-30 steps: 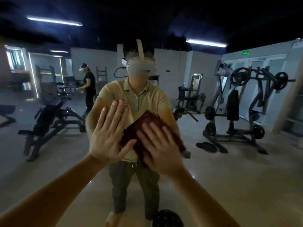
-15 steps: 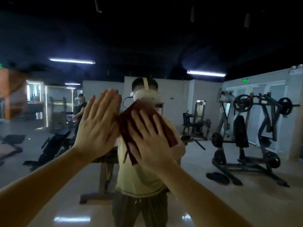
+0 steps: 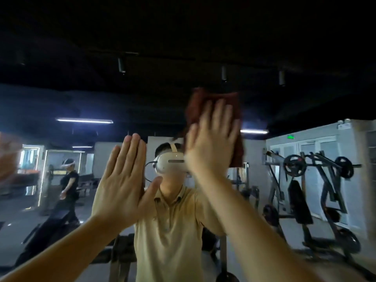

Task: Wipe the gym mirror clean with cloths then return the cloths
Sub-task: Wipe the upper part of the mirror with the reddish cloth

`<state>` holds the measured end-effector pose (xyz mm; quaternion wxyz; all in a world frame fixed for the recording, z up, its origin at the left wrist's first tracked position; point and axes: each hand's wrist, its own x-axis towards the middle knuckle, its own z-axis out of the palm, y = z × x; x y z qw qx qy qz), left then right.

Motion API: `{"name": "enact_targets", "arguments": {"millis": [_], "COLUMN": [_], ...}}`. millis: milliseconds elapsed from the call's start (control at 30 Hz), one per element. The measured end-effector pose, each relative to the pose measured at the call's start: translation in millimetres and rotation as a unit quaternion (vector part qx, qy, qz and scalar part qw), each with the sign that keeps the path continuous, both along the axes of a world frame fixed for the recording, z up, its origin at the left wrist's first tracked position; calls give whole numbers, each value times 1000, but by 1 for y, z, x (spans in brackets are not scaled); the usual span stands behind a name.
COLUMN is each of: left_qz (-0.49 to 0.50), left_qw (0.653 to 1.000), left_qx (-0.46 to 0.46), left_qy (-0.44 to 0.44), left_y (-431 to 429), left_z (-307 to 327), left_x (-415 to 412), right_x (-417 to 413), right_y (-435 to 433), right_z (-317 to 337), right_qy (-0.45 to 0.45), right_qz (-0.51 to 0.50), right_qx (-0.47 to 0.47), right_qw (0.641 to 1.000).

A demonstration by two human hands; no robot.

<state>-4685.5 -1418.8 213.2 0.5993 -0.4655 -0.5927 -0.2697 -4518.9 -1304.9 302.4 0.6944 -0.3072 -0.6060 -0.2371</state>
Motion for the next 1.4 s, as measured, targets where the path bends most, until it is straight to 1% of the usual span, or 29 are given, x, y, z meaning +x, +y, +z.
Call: {"name": "enact_targets", "arguments": {"millis": [67,133,167,200,233,300,333,400,433,500,567,633,700,733,767,800,833,867,933,967,1033,1067,1133,1200,1267,1300,1333,1367,1400], "left_qz": [0,-12,-15,-14,-14,-16,-16,-24,-33,-54,-79,-127,-150,-131,-95,-54,-15,17,47,49,54,53,36,-58,-190,-226,-237,-226,-202], "left_qw": [1000,1000,999,999,999,999,999,999,998,996,995,992,985,986,991,995,996,995,994,994,994,994,992,991,977,967,959,958,965], "left_qx": [-10,-25,-31,-35,-38,-38,-38,-45,-51,-61,-53,11,88,100,87,54,15,-17,-47,-51,-62,-71,-92,-92,-10,53,104,127,122], "left_qy": [5,6,2,-3,-6,-1,6,12,15,20,12,8,-1,-12,-31,-56,-82,-96,-89,-81,-72,-71,-74,-77,-101,-109,-116,-119,-119], "left_y": [-5,-9,-10,-11,-12,-12,-12,-14,-15,-19,-29,-42,-54,-59,-62,-62,-61,-60,-60,-61,-64,-65,-71,-80,-92,-99,-106,-111,-114], "left_z": [2,2,2,2,1,1,1,2,3,4,12,26,39,44,48,50,50,49,46,46,48,49,52,54,51,48,45,45,45], "left_x": [1,4,5,7,8,8,8,8,8,4,-2,-9,-18,-23,-28,-33,-37,-41,-51,-55,-59,-60,-59,-59,-58,-58,-59,-58,-58], "right_x": [-31,-14,7,31,56,101,114,108,91,43,-13,-53,-58,-47,-32,-16,0,14,35,39,24,4,-40,-85,-110,-113,-110,-101,-90], "right_y": [-21,-11,5,22,40,69,77,70,57,24,-9,-34,-40,-34,-24,-13,-2,9,25,27,13,0,-29,-53,-69,-71,-70,-66,-60], "right_z": [-28,-37,-32,-24,-14,14,27,49,57,61,41,3,-36,-47,-50,-45,-31,-11,43,68,102,109,101,64,13,-13,-36,-53,-58], "right_qy": [-158,-301,-333,-334,-300,-165,-84,51,88,81,-4,-140,-290,-350,-393,-412,-403,-364,-226,-151,-32,3,6,-64,-168,-227,-283,-336,-385], "right_qz": [25,16,0,-17,-39,-74,-77,-56,-47,-25,4,39,43,27,9,-8,-22,-35,-52,-52,-31,-21,-3,17,37,40,35,28,19], "right_qx": [75,147,169,159,133,34,-25,-106,-120,-85,10,90,140,166,190,204,198,177,91,41,-29,-39,-5,64,108,122,142,166,193], "right_qw": [984,942,928,929,944,983,993,991,988,993,1000,985,946,921,900,888,893,914,969,986,999,999,1000,996,979,965,948,927,902]}}
